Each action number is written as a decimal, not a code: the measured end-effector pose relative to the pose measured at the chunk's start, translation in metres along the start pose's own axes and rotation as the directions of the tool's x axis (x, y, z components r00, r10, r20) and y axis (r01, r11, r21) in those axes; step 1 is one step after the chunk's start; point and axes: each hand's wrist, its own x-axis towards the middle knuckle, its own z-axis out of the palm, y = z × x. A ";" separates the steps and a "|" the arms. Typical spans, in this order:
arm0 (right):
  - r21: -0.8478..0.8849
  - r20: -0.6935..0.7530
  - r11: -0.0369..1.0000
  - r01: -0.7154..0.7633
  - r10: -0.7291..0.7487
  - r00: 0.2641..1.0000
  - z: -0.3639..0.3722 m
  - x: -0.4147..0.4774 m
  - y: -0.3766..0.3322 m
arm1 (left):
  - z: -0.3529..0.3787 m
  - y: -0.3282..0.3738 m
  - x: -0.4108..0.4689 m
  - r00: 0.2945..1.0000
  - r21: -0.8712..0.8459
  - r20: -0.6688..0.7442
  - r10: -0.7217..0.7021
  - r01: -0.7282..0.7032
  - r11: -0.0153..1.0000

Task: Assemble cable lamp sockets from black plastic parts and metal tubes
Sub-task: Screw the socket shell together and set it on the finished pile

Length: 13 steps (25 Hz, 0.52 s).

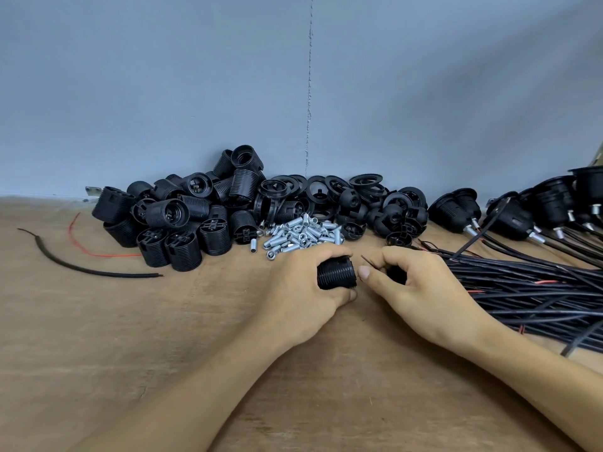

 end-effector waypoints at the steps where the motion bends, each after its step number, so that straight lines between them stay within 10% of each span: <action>1: 0.000 0.012 1.000 -0.008 0.008 1.000 0.000 0.000 0.001 | 0.000 0.000 0.000 1.000 0.003 0.007 0.009 -0.009 1.000; 13: 0.019 0.073 0.998 -0.058 0.056 0.996 0.000 0.000 -0.005 | 0.002 0.002 -0.002 0.999 0.043 -0.007 0.041 -0.041 0.998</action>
